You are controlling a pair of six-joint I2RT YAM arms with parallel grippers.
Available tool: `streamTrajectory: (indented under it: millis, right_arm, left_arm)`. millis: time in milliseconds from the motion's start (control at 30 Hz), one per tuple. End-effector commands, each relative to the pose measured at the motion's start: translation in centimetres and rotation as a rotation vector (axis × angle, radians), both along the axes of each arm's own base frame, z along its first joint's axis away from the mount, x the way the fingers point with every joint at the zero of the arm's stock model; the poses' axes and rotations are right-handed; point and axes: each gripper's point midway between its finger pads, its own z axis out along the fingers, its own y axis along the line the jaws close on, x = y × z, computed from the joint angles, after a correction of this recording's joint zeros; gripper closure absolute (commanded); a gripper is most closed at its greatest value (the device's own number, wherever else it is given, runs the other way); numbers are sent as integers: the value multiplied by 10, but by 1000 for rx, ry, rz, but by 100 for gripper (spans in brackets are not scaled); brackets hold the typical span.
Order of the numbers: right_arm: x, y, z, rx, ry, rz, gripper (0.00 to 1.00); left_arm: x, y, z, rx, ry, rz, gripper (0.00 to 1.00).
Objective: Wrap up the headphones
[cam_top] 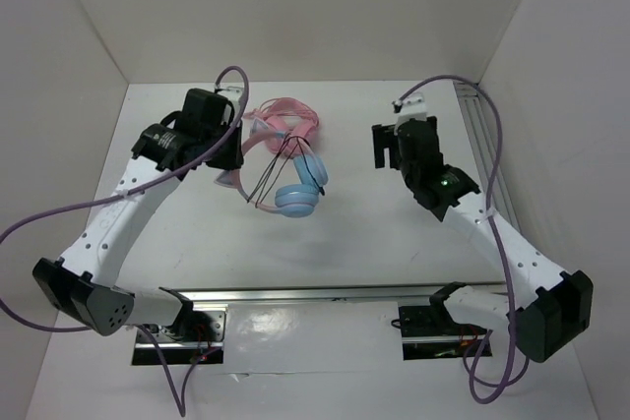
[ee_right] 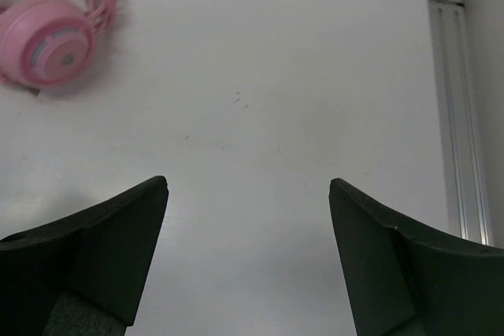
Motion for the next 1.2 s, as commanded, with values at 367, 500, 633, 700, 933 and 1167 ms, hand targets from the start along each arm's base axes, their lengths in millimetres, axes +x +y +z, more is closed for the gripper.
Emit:
streamTrajectory:
  millis: [367, 500, 633, 700, 933, 1167]
  right_arm:
    - [-30, -46, 96, 268, -73, -248, 7]
    - [-46, -56, 111, 280, -82, -264, 6]
    - [-66, -59, 130, 362, -127, -247, 6]
    - [-71, -56, 135, 382, -133, -215, 5]
    - [-76, -32, 107, 427, -48, -99, 2]
    - [-82, -14, 101, 471, -19, -7, 2]
  left_arm:
    - [65, -121, -23, -128, 25, 38, 100]
    - [95, -163, -57, -118, 109, 126, 100]
    - [127, -208, -89, -151, 150, 166, 100]
    - [148, -230, -80, -205, 102, 183, 100]
    - [193, -261, -138, -280, 53, 245, 100]
    - [211, -262, -155, -307, 3, 393, 100]
